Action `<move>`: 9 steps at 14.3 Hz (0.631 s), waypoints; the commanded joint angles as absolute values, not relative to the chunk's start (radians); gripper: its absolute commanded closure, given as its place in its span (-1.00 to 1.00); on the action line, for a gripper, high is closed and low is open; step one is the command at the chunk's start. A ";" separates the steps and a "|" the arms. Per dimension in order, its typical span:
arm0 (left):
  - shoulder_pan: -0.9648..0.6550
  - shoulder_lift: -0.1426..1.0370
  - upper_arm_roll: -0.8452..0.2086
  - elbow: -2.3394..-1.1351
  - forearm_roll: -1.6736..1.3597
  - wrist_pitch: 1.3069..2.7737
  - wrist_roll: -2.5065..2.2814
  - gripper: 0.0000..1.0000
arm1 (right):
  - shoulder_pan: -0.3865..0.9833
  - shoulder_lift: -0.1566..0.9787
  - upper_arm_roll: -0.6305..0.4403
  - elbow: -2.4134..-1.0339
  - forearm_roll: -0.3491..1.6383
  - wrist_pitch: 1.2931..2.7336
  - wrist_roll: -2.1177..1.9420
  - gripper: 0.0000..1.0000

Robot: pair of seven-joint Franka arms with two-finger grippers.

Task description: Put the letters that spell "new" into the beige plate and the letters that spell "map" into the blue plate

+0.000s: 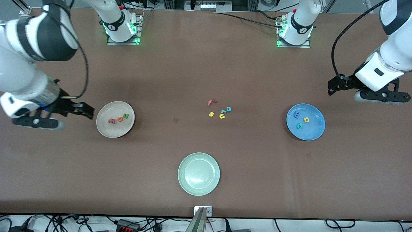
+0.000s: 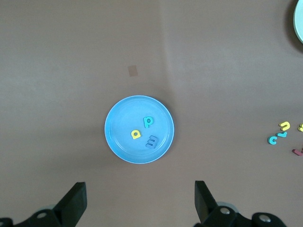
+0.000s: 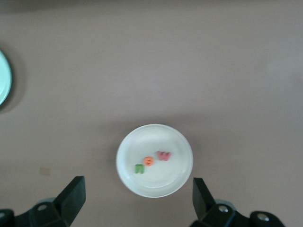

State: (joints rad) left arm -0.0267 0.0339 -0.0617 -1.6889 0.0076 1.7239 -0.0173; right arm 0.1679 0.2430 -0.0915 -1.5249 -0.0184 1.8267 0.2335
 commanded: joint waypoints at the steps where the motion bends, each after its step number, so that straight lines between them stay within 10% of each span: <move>1: -0.025 0.023 -0.066 -1.681 0.018 1.706 -0.005 -1.00 | 0.057 0.210 -0.069 -1.529 0.035 1.809 0.238 -1.00; 9: -0.025 0.023 -0.066 -1.683 0.018 1.704 -0.005 -1.00 | -0.057 0.155 -0.064 -1.476 0.048 1.685 -0.040 -1.00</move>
